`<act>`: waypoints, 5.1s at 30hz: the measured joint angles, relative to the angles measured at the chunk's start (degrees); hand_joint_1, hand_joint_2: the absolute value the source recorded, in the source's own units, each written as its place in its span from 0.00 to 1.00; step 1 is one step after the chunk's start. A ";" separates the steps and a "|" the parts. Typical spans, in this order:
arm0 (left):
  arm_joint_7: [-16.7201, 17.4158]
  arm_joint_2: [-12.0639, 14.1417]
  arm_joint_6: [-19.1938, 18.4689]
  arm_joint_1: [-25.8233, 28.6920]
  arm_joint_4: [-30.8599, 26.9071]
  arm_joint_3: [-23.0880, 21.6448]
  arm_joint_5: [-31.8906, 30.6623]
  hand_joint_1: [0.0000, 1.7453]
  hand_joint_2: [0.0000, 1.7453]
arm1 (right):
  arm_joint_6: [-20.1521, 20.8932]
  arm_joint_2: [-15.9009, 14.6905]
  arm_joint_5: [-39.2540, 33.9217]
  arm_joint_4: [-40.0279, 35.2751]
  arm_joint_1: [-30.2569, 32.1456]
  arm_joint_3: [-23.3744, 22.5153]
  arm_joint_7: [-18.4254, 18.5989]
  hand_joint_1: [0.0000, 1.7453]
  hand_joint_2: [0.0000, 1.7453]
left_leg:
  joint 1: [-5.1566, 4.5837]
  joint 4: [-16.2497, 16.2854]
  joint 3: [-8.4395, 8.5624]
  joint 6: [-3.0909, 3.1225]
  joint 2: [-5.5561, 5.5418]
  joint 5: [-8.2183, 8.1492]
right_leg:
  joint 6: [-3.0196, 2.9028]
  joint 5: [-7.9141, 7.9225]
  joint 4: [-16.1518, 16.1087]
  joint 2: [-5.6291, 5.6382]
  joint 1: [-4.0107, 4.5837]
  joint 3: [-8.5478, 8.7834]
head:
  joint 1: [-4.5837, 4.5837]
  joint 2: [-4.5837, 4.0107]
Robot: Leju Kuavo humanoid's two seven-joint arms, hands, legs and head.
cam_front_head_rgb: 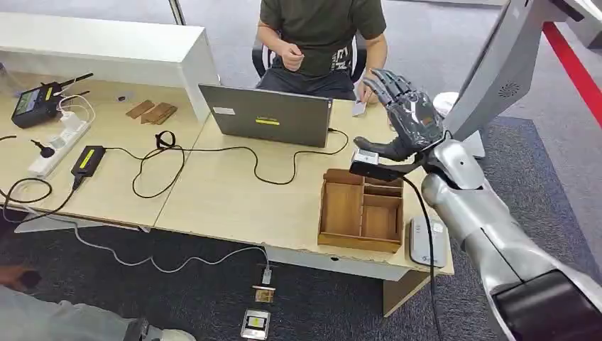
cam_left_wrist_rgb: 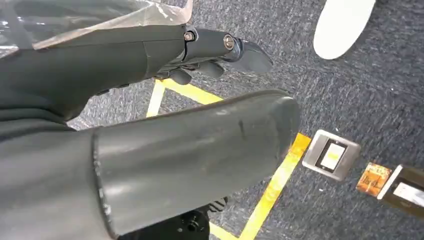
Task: Pass the card to the sensor for recognition and then transmit it.
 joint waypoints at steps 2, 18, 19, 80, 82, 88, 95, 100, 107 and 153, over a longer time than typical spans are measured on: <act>0.00 0.00 0.24 0.05 0.00 0.00 0.86 0.00 0.00 | 4.24 -1.88 -2.36 -1.03 0.01 -1.25 -1.01 0.00 0.00 | 0.00 0.03 0.00 0.00 0.00 0.00 | 0.00 0.01 -0.01 0.00 0.00 0.01 | 0.00 0.00; 1.14 -0.02 3.00 0.44 0.04 0.13 5.40 0.00 0.00 | 29.67 -26.13 -23.46 -34.53 17.30 -5.08 20.13 0.00 0.00 | 0.00 0.09 -0.05 0.05 -0.07 -0.07 | 0.03 0.01 -0.08 0.00 0.01 0.02 | 0.02 0.00; 1.22 -0.02 3.22 0.42 0.04 0.15 5.73 0.00 0.00 | 29.01 -27.79 -24.95 -37.39 19.15 -5.34 21.27 0.00 0.00 | 0.00 0.09 -0.05 0.05 -0.06 -0.08 | 0.03 0.01 -0.09 0.01 0.01 0.02 | -0.02 0.00; 0.48 -0.26 2.49 -1.00 0.07 -0.02 7.35 0.00 0.00 | 46.24 -40.33 -26.56 -86.90 32.30 -8.81 53.20 0.00 1.00 | 0.00 0.04 -0.14 0.10 0.03 -0.01 | 0.03 0.04 -0.06 0.03 0.01 -0.01 | 0.00 0.00; 0.39 -0.26 2.14 -1.00 0.07 -0.04 7.32 0.00 0.00 | 46.21 -40.26 -26.45 -86.90 32.37 -8.18 53.52 0.00 1.00 | 0.00 0.04 -0.14 0.10 0.03 -0.01 | 0.03 0.04 -0.06 0.03 0.01 -0.01 | 0.00 0.00; 0.37 -0.37 2.08 -0.99 0.07 -0.37 7.15 0.00 0.00 | 46.17 -39.41 -25.71 -86.88 32.72 -6.36 53.61 0.00 1.00 | 0.00 0.04 -0.14 0.10 0.03 -0.01 | 0.03 0.04 -0.05 0.03 0.01 -0.01 | 0.00 0.00; 0.37 -0.48 2.08 -0.99 0.07 -0.96 6.93 0.00 0.00 | 45.56 -37.53 -21.97 -85.66 32.63 -4.48 51.64 0.00 1.00 | 0.01 0.01 -0.19 0.10 0.03 -0.01 | 0.03 0.04 -0.04 0.03 0.02 -0.01 | -0.02 0.00; 0.35 -0.46 1.60 -1.13 0.07 -1.33 6.95 0.00 0.00 | 43.85 -33.27 -16.44 -80.76 31.42 -3.08 47.58 0.00 1.00 | 0.01 0.01 -0.20 0.09 0.00 0.02 | 0.03 0.04 -0.03 0.02 0.02 -0.03 | 0.00 0.00; 0.04 -0.46 0.94 -1.21 0.07 -1.71 6.78 0.00 0.00 | 40.75 -27.56 -10.89 -72.36 27.89 -1.36 43.01 0.00 1.00 | 0.01 0.01 -0.21 0.08 -0.01 0.04 | 0.03 0.05 -0.01 0.01 0.02 -0.03 | 0.00 0.00; 0.68 -0.37 1.60 -0.97 0.07 -3.74 7.85 0.00 0.00 | 38.30 -12.07 -6.13 -46.88 25.39 -0.57 37.31 0.00 1.00 | 0.01 0.02 -0.21 0.08 0.00 0.05 | 0.03 0.05 -0.01 0.01 0.02 -0.08 | 0.00 0.00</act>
